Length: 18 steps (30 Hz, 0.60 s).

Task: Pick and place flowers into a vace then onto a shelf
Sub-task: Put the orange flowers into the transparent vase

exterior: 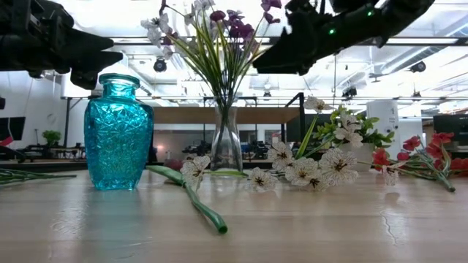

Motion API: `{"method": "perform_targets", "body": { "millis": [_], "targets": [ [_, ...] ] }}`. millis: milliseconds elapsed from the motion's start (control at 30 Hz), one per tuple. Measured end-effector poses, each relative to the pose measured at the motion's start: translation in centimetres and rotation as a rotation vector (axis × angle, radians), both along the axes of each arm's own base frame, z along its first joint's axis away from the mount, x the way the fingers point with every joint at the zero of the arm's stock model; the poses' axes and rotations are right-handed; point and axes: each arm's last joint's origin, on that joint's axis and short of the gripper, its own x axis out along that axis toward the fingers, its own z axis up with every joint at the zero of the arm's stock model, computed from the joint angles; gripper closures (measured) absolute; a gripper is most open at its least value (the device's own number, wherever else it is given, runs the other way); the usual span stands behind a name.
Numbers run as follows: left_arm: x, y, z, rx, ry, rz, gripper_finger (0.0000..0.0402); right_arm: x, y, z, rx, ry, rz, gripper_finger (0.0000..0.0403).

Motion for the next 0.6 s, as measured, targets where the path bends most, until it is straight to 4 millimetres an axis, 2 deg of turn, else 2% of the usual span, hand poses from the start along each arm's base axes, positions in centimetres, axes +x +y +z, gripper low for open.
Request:
{"method": "perform_targets", "body": {
  "millis": [267,600],
  "targets": [
    [0.0,0.0,0.0,0.0,0.0,0.0,0.0227,-2.6,0.1,0.8,0.185,0.099,-0.073,0.0179],
    [0.0,0.0,0.0,0.0,0.0,0.0,0.0227,-5.0,0.1,-0.7,0.528,0.263,-0.301,0.018]
  ]
}}
